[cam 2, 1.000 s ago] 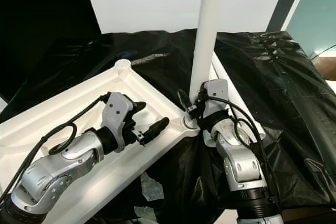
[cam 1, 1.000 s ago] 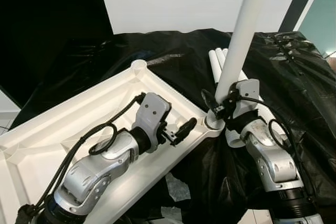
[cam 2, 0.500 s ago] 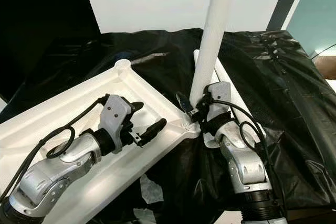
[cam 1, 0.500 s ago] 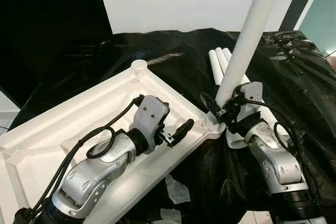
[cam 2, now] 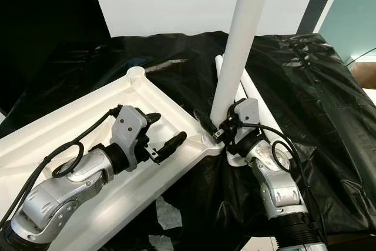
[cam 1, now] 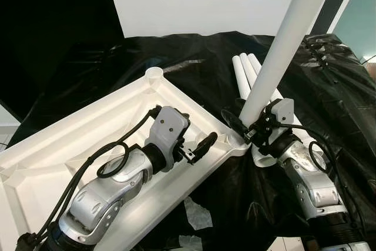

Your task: Building children table

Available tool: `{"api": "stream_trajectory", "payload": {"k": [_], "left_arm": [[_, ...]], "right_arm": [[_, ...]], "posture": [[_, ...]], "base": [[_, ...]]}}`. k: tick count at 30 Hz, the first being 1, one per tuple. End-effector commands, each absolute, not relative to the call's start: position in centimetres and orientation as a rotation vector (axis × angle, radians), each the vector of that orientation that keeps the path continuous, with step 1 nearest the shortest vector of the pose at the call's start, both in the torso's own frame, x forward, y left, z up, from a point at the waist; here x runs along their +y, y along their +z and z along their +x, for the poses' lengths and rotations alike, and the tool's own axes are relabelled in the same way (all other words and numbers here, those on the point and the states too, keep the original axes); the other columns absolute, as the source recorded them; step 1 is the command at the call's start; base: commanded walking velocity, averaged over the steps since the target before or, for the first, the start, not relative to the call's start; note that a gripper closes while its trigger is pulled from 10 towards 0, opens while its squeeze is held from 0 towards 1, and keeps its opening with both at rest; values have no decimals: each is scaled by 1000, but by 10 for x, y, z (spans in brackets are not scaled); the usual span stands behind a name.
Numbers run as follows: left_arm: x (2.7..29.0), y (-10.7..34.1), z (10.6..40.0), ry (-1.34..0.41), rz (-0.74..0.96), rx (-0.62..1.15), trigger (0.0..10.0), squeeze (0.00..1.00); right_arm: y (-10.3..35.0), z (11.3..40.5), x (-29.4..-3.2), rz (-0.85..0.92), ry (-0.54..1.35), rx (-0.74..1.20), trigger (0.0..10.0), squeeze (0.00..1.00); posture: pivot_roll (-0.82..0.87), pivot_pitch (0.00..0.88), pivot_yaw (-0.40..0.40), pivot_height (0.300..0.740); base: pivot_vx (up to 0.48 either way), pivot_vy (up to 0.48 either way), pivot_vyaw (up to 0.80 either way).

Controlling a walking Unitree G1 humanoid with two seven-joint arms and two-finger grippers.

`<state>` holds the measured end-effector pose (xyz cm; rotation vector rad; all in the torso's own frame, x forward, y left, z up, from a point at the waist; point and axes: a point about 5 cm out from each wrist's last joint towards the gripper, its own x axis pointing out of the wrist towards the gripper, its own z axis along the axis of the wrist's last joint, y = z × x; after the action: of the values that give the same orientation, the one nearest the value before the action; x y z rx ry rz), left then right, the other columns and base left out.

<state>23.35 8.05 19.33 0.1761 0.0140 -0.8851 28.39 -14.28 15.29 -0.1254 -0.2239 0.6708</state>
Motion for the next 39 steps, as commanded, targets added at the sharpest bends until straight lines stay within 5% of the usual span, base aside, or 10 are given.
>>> {"api": "stream_trajectory", "payload": {"k": [1,24,39], "left_arm": [[80,192,230,-942,186,20,10000,0],[78,195,230,-951,189,9,10000,0],[75,193,228,-945,178,14,10000,0]], "right_arm": [[102,274,-148,-139,701,26,10000,0],[102,290,-147,-30,738,229,10000,0],[119,290,-126,-23,325,14,10000,0]], "posture": [[101,98,25,740],[98,81,27,740],[107,95,14,740]], "base": [[0,0,0],[0,0,0],[0,0,0]]}}
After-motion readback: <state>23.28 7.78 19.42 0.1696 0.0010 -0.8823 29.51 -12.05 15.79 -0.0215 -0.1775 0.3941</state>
